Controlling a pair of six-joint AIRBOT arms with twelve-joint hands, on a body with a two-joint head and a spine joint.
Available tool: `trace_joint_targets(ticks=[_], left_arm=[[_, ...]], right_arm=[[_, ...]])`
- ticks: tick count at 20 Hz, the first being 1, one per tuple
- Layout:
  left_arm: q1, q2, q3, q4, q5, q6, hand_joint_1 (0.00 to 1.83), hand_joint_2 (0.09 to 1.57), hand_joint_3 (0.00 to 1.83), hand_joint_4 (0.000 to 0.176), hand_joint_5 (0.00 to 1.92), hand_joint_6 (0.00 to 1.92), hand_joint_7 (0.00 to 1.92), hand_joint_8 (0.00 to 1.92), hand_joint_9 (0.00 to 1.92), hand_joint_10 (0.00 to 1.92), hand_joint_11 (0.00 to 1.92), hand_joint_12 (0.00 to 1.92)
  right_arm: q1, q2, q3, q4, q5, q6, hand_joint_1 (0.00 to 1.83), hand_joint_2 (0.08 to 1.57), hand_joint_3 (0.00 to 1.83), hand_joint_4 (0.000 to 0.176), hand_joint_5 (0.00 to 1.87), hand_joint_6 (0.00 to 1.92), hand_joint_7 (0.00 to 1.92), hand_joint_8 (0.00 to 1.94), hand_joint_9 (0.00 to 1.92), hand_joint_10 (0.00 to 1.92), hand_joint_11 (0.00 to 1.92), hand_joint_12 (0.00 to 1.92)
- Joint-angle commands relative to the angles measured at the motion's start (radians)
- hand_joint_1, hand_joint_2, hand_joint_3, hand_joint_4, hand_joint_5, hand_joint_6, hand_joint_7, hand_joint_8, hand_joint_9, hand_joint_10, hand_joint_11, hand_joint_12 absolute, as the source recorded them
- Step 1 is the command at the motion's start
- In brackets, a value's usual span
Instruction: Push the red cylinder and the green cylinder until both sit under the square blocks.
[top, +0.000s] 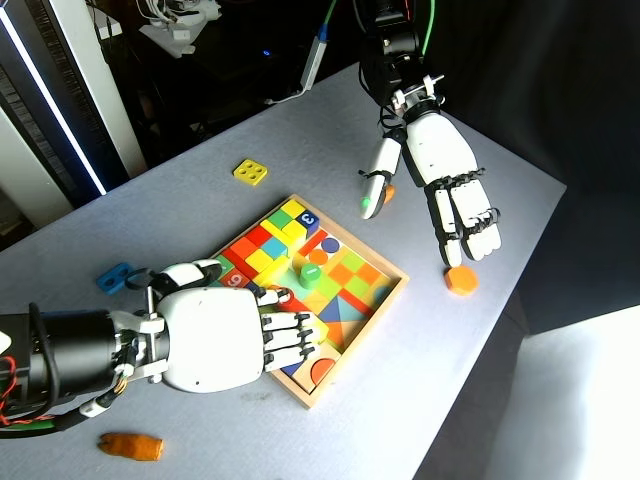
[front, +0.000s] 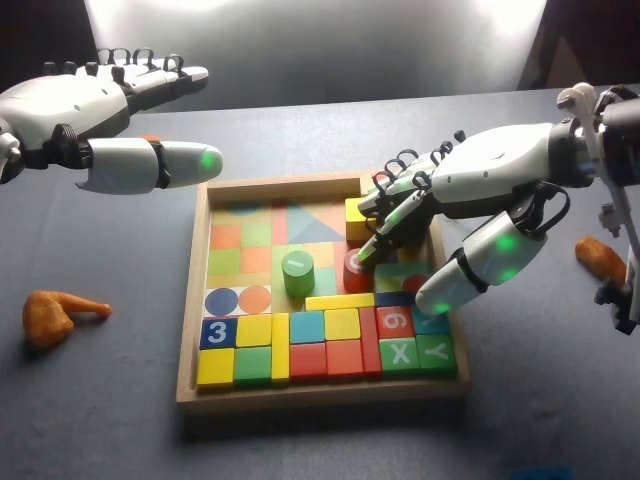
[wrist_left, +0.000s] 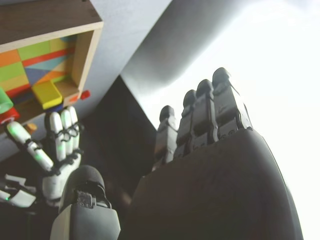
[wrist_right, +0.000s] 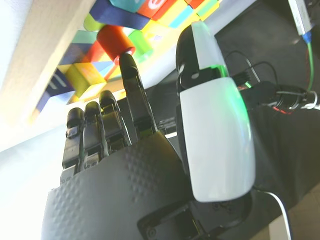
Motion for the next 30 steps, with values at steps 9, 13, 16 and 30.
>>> trace_joint_targets(ticks=[9,13,16,30], left_arm=[[-0.003,0.006,0.005,-0.018,-0.117,-0.004,0.0,1.1,0.01,0.116,0.04,0.0,0.0,0.0,0.0,0.0,0.02,0.02],[-0.003,0.006,0.005,-0.018,-0.117,-0.004,0.0,1.09,0.0,0.115,0.05,0.0,0.0,0.0,0.0,0.0,0.02,0.04],[-0.003,0.005,0.005,-0.018,-0.117,-0.004,0.0,1.08,0.0,0.114,0.04,0.0,0.0,0.0,0.0,0.0,0.02,0.05],[-0.007,0.004,0.006,-0.018,-0.117,-0.004,0.0,1.05,0.0,0.156,0.04,0.0,0.0,0.0,0.0,0.0,0.0,0.0]], right_arm=[[0.011,0.007,0.001,0.045,0.021,0.014,0.33,1.08,0.0,0.156,0.52,0.0,0.09,0.0,0.0,0.0,0.0,0.29],[0.032,-0.001,-0.005,0.046,0.031,0.008,0.27,1.08,0.0,0.176,0.47,0.0,0.07,0.0,0.0,0.0,0.0,0.18],[0.045,-0.001,-0.009,0.047,0.034,0.005,0.26,1.07,0.0,0.176,0.46,0.0,0.06,0.0,0.0,0.0,0.0,0.1],[0.021,-0.012,-0.012,0.066,0.025,-0.017,0.28,1.06,0.0,0.176,0.48,0.0,0.07,0.0,0.0,0.0,0.0,0.16]])
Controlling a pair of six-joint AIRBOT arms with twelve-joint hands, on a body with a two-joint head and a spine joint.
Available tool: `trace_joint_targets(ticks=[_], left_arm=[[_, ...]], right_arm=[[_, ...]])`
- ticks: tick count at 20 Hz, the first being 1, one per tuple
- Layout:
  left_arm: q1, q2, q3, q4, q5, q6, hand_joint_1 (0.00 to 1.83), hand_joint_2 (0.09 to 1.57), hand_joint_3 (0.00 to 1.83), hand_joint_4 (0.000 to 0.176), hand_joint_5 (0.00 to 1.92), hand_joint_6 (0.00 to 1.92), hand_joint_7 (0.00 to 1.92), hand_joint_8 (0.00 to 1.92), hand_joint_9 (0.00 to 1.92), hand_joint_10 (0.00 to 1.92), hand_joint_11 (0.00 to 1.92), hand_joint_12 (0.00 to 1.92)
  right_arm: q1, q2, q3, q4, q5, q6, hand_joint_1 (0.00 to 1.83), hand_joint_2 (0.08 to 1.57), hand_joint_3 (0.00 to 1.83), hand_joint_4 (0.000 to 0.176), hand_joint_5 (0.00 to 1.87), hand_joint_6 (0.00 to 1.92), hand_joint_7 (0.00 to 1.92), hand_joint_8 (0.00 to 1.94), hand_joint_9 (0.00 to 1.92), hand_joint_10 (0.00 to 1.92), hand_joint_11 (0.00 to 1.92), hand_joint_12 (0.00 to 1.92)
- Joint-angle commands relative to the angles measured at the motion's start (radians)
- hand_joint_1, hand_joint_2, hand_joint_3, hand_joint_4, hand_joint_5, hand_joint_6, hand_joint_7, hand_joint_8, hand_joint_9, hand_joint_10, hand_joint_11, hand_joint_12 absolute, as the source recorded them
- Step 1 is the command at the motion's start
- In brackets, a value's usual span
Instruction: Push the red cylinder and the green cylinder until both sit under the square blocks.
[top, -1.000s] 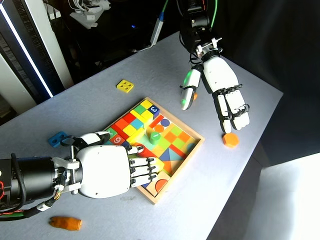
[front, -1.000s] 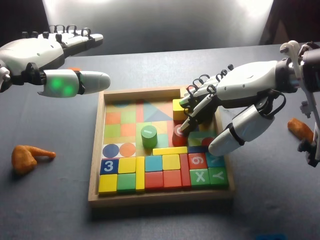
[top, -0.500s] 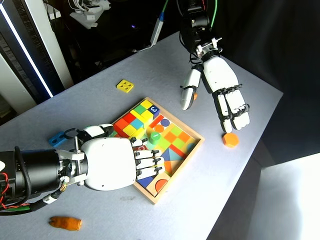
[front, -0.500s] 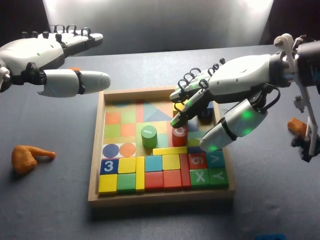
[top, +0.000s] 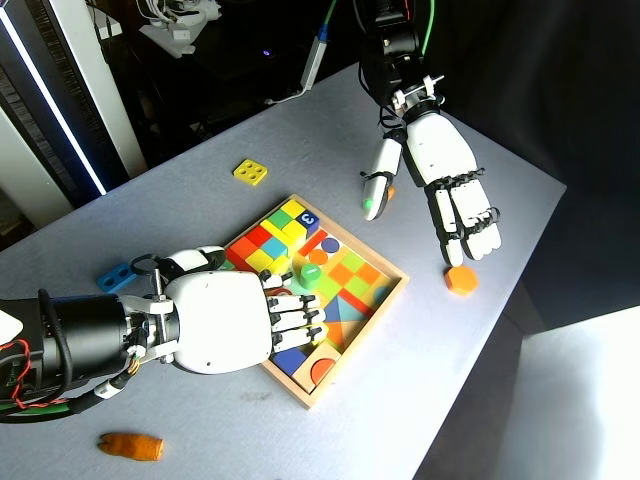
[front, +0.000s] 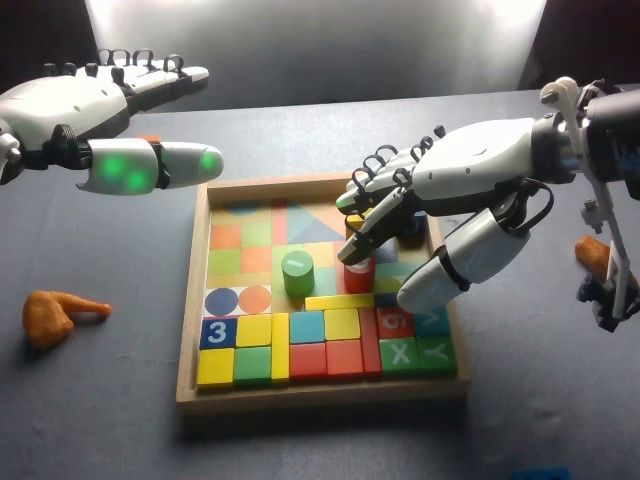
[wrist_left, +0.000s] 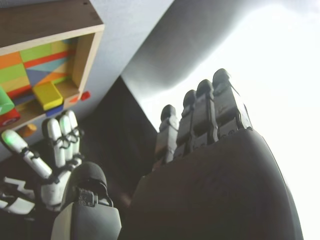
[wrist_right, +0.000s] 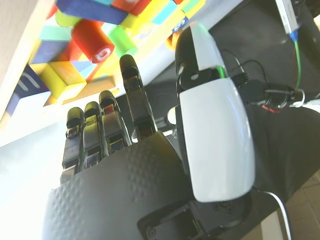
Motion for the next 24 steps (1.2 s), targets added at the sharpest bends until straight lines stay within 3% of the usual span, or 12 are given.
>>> trace_joint_targets(ticks=[1,2,4,7,8,9,11,13,19,20,24], left_arm=[[-0.009,0.004,0.006,-0.014,-0.119,-0.004,0.0,1.05,0.0,0.16,0.03,0.0,0.0,0.0,0.0,0.0,0.0,0.0],[-0.009,0.004,0.006,-0.014,-0.119,-0.004,0.0,1.05,0.0,0.164,0.04,0.0,0.0,0.0,0.0,0.0,0.0,0.0],[-0.009,0.003,0.006,-0.014,-0.119,-0.005,0.0,1.05,0.0,0.145,0.04,0.0,0.0,0.0,0.0,0.0,0.0,0.0],[-0.009,0.003,0.006,-0.014,-0.119,-0.005,0.0,1.05,0.0,0.15,0.04,0.0,0.0,0.0,0.0,0.0,0.0,0.0],[-0.009,0.003,0.006,-0.014,-0.119,-0.005,0.0,1.04,0.0,0.145,0.04,0.0,0.0,0.0,0.0,0.0,0.0,0.0],[-0.01,0.003,0.006,-0.014,-0.119,-0.005,0.0,1.04,0.0,0.159,0.04,0.0,0.0,0.0,0.0,0.0,0.0,0.0],[-0.01,0.003,0.006,-0.014,-0.119,-0.005,0.0,1.04,0.0,0.17,0.04,0.0,0.0,0.0,0.0,0.0,0.0,0.0],[-0.01,0.003,0.006,-0.014,-0.119,-0.005,0.0,1.04,0.0,0.15,0.04,0.0,0.0,0.0,0.0,0.0,0.0,0.0],[-0.01,0.004,0.007,-0.014,-0.119,-0.005,0.0,1.05,0.0,0.155,0.05,0.0,0.0,0.0,0.0,0.0,0.0,0.0],[-0.01,0.004,0.007,-0.014,-0.119,-0.005,0.0,1.04,0.0,0.172,0.05,0.0,0.0,0.0,0.0,0.0,0.0,0.0],[-0.01,0.003,0.007,-0.014,-0.119,-0.005,0.0,1.03,0.0,0.16,0.05,0.0,0.0,0.0,0.0,0.0,0.0,0.0]], right_arm=[[-0.001,0.006,-0.001,0.052,0.012,0.001,0.29,1.06,0.0,0.176,0.48,0.0,0.07,0.0,0.0,0.0,0.0,0.17],[-0.002,0.006,-0.001,0.052,0.008,0.0,0.28,1.06,0.0,0.176,0.48,0.0,0.07,0.0,0.0,0.0,0.0,0.17],[-0.005,0.006,-0.001,0.052,0.002,-0.002,0.28,1.06,0.0,0.176,0.47,0.0,0.08,0.0,0.0,0.0,0.0,0.16],[-0.013,0.005,-0.001,0.052,-0.004,-0.003,0.27,1.07,0.0,0.176,0.47,0.0,0.08,0.0,0.0,0.0,0.0,0.18],[-0.015,0.005,-0.001,0.052,-0.006,-0.003,0.26,1.07,0.0,0.176,0.46,0.0,0.07,0.0,0.0,0.0,0.0,0.16],[-0.016,0.005,-0.001,0.052,-0.007,-0.003,0.29,1.07,0.0,0.176,0.46,0.0,0.08,0.0,0.0,0.0,0.0,0.15],[-0.017,0.004,0.0,0.052,-0.009,-0.004,0.29,1.07,0.0,0.176,0.47,0.0,0.08,0.0,0.0,0.0,0.0,0.15],[-0.019,0.004,0.0,0.052,-0.011,-0.004,0.29,1.07,0.0,0.176,0.47,0.0,0.08,0.0,0.0,0.0,0.0,0.18],[-0.023,0.003,0.0,0.051,-0.009,-0.004,0.29,1.07,0.0,0.176,0.47,0.0,0.07,0.0,0.0,0.0,0.0,0.15],[-0.024,0.003,0.0,0.051,-0.008,-0.004,0.28,1.07,0.0,0.176,0.47,0.0,0.07,0.0,0.0,0.0,0.0,0.15],[-0.025,0.003,0.0,0.033,-0.005,0.009,0.3,1.07,0.0,0.176,0.49,0.0,0.08,0.0,0.0,0.0,0.0,0.17]])
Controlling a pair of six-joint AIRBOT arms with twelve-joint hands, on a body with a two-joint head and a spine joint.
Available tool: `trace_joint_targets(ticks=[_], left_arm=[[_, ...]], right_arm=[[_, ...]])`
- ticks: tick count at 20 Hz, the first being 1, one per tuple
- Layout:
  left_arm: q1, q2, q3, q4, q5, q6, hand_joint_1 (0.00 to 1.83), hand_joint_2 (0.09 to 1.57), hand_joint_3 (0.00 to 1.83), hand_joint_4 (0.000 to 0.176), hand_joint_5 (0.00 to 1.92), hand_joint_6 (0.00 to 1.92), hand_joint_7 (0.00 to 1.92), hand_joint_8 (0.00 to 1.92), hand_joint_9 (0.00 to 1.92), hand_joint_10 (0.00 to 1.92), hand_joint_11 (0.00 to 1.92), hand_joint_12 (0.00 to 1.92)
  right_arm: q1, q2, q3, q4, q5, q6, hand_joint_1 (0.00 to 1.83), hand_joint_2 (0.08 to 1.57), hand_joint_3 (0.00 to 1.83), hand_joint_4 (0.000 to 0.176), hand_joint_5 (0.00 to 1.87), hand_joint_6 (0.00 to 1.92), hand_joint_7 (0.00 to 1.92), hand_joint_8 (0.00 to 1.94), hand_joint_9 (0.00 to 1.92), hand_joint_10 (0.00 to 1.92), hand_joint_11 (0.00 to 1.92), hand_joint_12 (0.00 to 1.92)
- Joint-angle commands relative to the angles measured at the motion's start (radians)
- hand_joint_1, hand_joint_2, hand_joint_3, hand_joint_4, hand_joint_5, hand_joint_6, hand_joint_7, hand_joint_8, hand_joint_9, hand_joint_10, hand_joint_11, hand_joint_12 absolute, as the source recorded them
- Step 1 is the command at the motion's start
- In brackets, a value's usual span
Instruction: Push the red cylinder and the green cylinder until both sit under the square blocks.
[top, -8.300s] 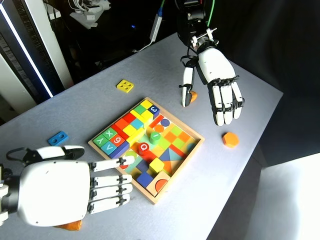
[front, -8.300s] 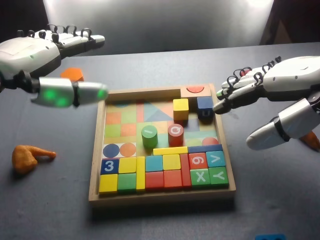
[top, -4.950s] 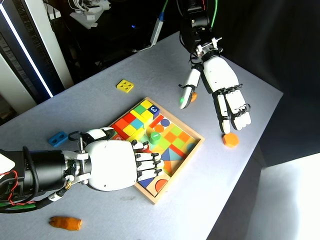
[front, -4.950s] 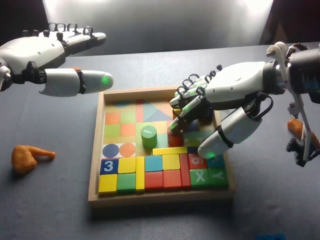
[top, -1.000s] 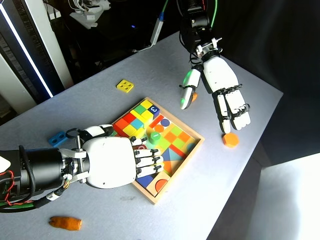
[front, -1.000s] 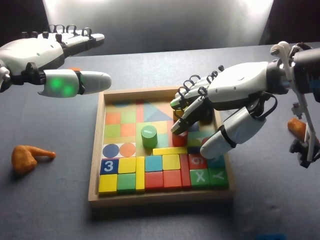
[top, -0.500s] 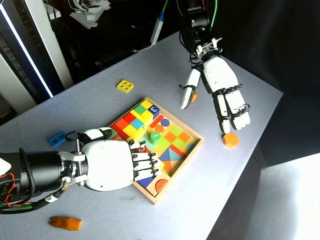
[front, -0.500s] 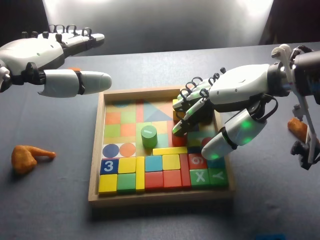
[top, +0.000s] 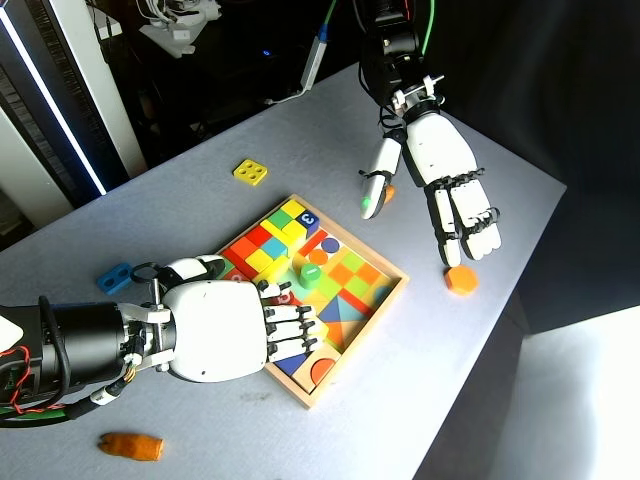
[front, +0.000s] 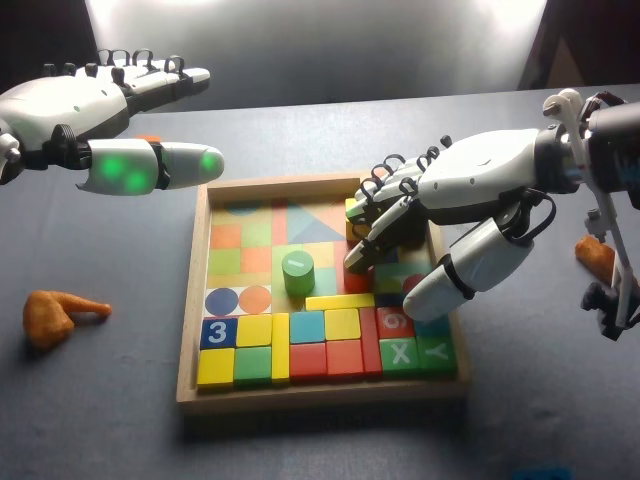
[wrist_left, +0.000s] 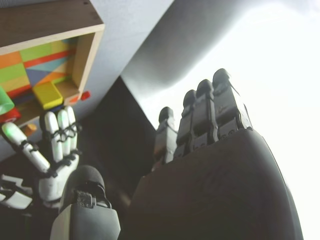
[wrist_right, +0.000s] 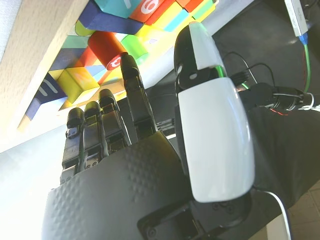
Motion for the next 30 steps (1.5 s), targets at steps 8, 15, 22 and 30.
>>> trace_joint_targets(ticks=[8,15,22,30], left_arm=[[-0.005,0.004,0.006,-0.014,-0.119,-0.005,0.0,1.04,0.0,0.145,0.04,0.0,0.0,0.0,0.0,0.0,0.0,0.0],[0.004,0.006,0.006,-0.02,-0.12,-0.009,0.0,1.09,0.01,0.124,0.04,0.0,0.0,0.0,0.0,0.0,0.02,0.01],[0.008,0.01,0.005,-0.026,-0.124,-0.009,0.0,1.1,0.01,0.112,0.04,0.0,0.0,0.0,0.0,0.0,0.04,0.03],[0.014,0.014,0.002,-0.033,-0.127,-0.009,0.0,1.08,0.0,0.123,0.05,0.0,0.0,0.0,0.0,0.0,0.0,0.02]], right_arm=[[-0.002,0.012,0.0,0.015,0.024,0.03,0.31,1.06,0.0,0.175,0.55,0.0,0.08,0.0,0.0,0.0,0.0,0.12],[-0.006,0.023,-0.001,0.015,0.03,0.041,0.31,1.06,0.0,0.173,0.58,0.0,0.09,0.0,0.0,0.0,0.0,0.24],[-0.009,0.036,-0.002,0.015,0.032,0.048,0.33,1.08,0.0,0.146,0.6,0.0,0.11,0.0,0.0,0.0,0.0,0.3],[-0.011,0.059,-0.014,0.015,0.034,0.056,0.34,1.09,0.0,0.129,0.59,0.0,0.11,0.0,0.0,0.0,0.0,0.22]])
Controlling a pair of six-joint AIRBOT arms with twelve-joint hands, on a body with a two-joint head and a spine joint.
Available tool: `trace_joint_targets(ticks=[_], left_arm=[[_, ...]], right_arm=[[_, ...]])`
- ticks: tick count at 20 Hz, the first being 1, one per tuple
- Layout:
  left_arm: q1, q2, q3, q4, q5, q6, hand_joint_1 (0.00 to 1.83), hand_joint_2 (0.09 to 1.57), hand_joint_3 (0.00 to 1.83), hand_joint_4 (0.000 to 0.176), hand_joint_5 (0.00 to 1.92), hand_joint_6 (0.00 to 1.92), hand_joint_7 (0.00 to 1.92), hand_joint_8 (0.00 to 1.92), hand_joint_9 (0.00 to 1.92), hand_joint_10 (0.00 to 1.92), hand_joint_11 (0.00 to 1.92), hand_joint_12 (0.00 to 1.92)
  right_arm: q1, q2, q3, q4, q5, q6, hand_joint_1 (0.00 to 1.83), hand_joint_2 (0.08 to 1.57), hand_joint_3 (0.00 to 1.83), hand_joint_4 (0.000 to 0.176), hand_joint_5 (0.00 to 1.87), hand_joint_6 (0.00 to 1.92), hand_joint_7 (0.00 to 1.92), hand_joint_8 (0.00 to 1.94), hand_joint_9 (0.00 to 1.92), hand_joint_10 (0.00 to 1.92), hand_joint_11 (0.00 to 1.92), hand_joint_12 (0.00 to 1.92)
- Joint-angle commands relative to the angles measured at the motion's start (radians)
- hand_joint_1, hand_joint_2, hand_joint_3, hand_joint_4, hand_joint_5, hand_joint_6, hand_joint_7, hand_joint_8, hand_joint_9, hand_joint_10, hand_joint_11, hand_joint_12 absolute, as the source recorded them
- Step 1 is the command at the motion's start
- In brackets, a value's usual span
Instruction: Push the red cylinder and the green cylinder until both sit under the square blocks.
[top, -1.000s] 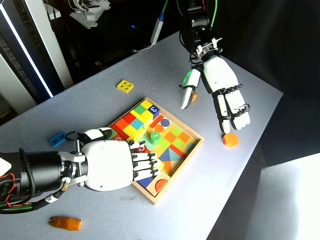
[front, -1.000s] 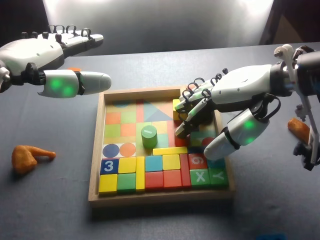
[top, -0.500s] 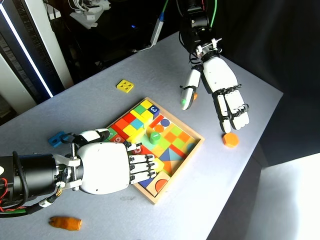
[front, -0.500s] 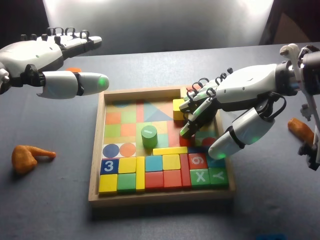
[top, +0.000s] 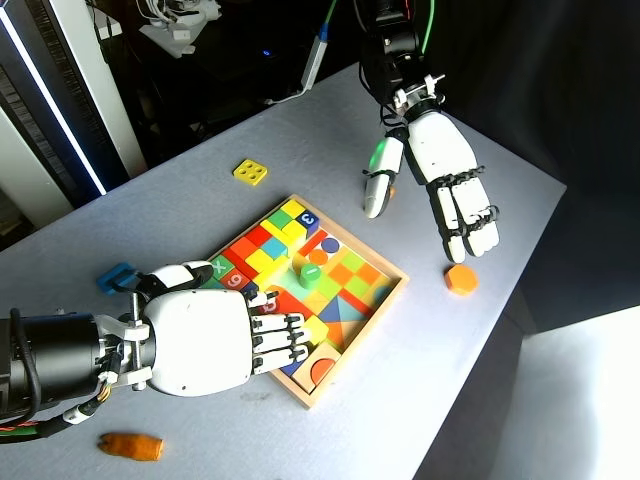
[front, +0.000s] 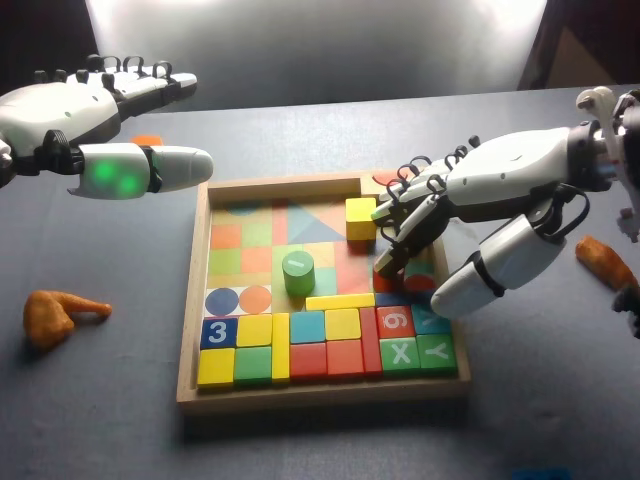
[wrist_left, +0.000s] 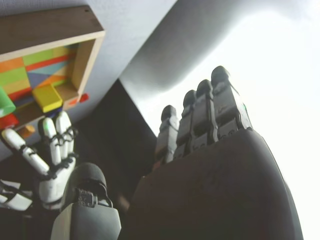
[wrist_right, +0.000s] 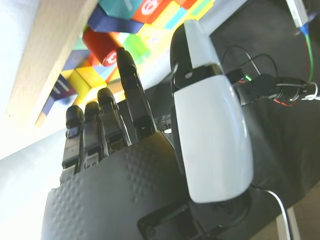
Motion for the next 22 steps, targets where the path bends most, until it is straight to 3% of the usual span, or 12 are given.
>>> trace_joint_targets(ticks=[1,3,5,6,11,13,15,16,19,22], left_arm=[[-0.008,0.008,0.003,-0.015,-0.121,-0.004,0.0,1.08,0.0,0.127,0.05,0.0,0.0,0.0,0.0,0.0,0.0,0.0],[-0.007,0.009,0.003,-0.016,-0.121,-0.004,0.0,1.09,0.0,0.103,0.04,0.0,0.0,0.0,0.0,0.0,0.01,0.0],[-0.005,0.011,0.002,-0.019,-0.122,-0.004,0.0,1.1,0.01,0.106,0.04,0.0,0.0,0.0,0.0,0.0,0.0,0.0],[-0.004,0.011,0.001,-0.019,-0.122,-0.004,0.0,1.08,0.0,0.125,0.04,0.0,0.0,0.0,0.0,0.0,0.0,0.0],[-0.003,0.014,0.0,-0.021,-0.123,-0.004,0.0,1.08,0.0,0.116,0.05,0.0,0.0,0.0,0.0,0.0,0.0,0.0],[-0.001,0.015,0.0,-0.024,-0.123,-0.004,0.0,1.06,0.0,0.122,0.04,0.0,0.0,0.0,0.0,0.0,0.0,0.0],[0.001,0.015,-0.001,-0.026,-0.124,-0.004,0.0,1.06,0.0,0.128,0.05,0.0,0.0,0.0,0.0,0.0,0.0,0.0],[0.002,0.015,-0.001,-0.027,-0.124,-0.004,0.0,1.06,0.0,0.131,0.05,0.0,0.0,0.0,0.0,0.0,0.0,0.0],[0.006,0.015,-0.002,-0.031,-0.125,-0.004,0.0,1.05,0.0,0.115,0.03,0.0,0.0,0.0,0.0,0.0,0.0,0.0],[0.008,0.016,-0.002,-0.034,-0.127,-0.004,0.0,1.05,0.0,0.115,0.03,0.0,0.0,0.0,0.0,0.0,0.01,0.0]], right_arm=[[0.0,0.01,-0.004,0.023,0.005,0.001,0.34,1.09,0.0,0.13,0.59,0.0,0.1,0.0,0.0,0.0,0.0,0.22],[-0.001,0.015,-0.009,0.022,0.008,0.003,0.33,1.09,0.0,0.145,0.58,0.0,0.08,0.0,0.0,0.0,0.0,0.21],[-0.004,0.018,-0.011,0.022,0.013,0.005,0.33,1.08,0.0,0.149,0.57,0.0,0.08,0.0,0.0,0.0,0.0,0.18],[-0.004,0.019,-0.012,0.022,0.014,0.006,0.34,1.08,0.0,0.144,0.58,0.0,0.08,0.0,0.0,0.0,0.0,0.18],[-0.007,0.038,-0.024,0.022,0.016,0.011,0.33,1.07,0.0,0.169,0.58,0.0,0.07,0.0,0.0,0.0,0.0,0.24],[-0.01,0.047,-0.031,0.022,0.016,0.014,0.33,1.08,0.0,0.173,0.58,0.0,0.06,0.0,0.0,0.0,0.0,0.2],[-0.014,0.057,-0.037,0.014,0.016,0.023,0.33,1.08,0.0,0.165,0.59,0.0,0.07,0.0,0.0,0.0,0.0,0.23],[-0.015,0.059,-0.038,0.012,0.016,0.025,0.33,1.08,0.0,0.174,0.58,0.0,0.07,0.0,0.0,0.0,0.0,0.21],[-0.019,0.068,-0.042,0.012,0.014,0.029,0.29,1.08,0.0,0.174,0.58,0.0,0.07,0.0,0.0,0.0,0.0,0.16],[-0.025,0.078,-0.047,0.012,0.013,0.033,0.29,1.08,0.0,0.169,0.58,0.0,0.09,0.0,0.0,0.0,0.0,0.18]])
